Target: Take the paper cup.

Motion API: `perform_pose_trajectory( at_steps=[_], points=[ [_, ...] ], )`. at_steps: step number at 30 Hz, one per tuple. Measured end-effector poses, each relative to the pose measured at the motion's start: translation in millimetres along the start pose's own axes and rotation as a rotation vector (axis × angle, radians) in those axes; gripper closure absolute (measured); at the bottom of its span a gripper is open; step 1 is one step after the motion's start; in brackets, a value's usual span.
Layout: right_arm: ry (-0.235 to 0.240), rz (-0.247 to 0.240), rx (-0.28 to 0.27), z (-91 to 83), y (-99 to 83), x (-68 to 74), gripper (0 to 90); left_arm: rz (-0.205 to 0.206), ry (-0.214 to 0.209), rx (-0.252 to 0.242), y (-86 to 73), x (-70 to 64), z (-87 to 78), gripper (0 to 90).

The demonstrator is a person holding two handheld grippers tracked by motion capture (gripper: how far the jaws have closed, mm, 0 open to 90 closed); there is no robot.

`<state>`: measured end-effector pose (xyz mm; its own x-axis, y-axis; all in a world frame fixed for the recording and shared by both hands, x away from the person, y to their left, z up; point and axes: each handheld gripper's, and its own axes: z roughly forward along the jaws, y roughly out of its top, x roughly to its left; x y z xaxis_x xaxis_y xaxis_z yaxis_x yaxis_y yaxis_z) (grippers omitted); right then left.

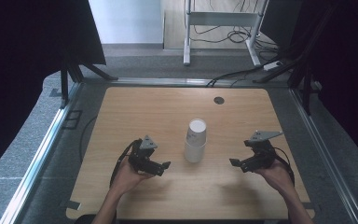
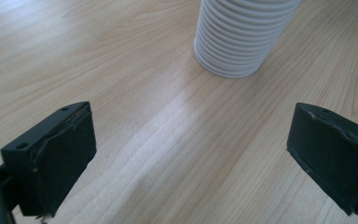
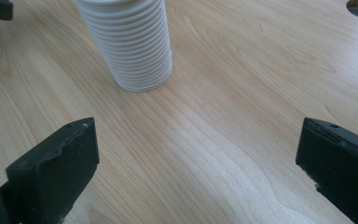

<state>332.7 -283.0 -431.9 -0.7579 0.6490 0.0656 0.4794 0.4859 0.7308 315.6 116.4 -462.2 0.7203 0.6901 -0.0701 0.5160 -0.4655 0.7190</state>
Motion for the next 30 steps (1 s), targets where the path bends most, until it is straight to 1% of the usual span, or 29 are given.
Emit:
perform_pose_trajectory(
  at_steps=[3, 7, 16, 20, 22, 25, 28, 29, 30],
  points=[
    [0.006, -0.004, -0.003, -0.2, 5.5, 1.8, 0.0, 0.006, -0.011, -0.006, 5.6, -1.1, 1.3, 2.5],
    [0.019, -0.014, -0.010, 0.0, 15.2, 5.1, 2.2, 0.014, -0.028, -0.015, 13.7, -2.5, 3.8, 4.0],
    [0.031, -0.055, 0.018, 4.0, 32.8, 13.1, 3.0, 0.031, -0.047, -0.023, 28.2, -5.3, 11.2, 6.2],
    [0.039, -0.055, 0.022, 4.5, 38.3, 14.6, 3.5, 0.043, -0.057, -0.025, 33.9, -6.3, 13.4, 6.5],
    [0.047, -0.063, 0.026, 4.9, 43.6, 14.9, 3.2, 0.054, -0.083, -0.034, 38.6, -7.5, 14.8, 6.4],
    [0.053, -0.067, 0.029, 5.3, 48.4, 15.2, 3.1, 0.066, -0.089, -0.033, 44.2, -9.0, 17.0, 6.5],
    [0.058, -0.078, 0.037, 6.1, 51.8, 15.8, 3.1, 0.077, -0.093, -0.028, 48.2, -10.2, 19.2, 6.5],
    [0.057, -0.086, 0.043, 6.7, 53.9, 16.4, 3.1, 0.080, -0.096, -0.028, 50.0, -11.0, 20.4, 6.5],
    [0.061, -0.098, 0.047, 7.4, 56.9, 17.3, 3.1, 0.090, -0.099, -0.022, 53.5, -12.1, 22.5, 6.5]
  ],
)
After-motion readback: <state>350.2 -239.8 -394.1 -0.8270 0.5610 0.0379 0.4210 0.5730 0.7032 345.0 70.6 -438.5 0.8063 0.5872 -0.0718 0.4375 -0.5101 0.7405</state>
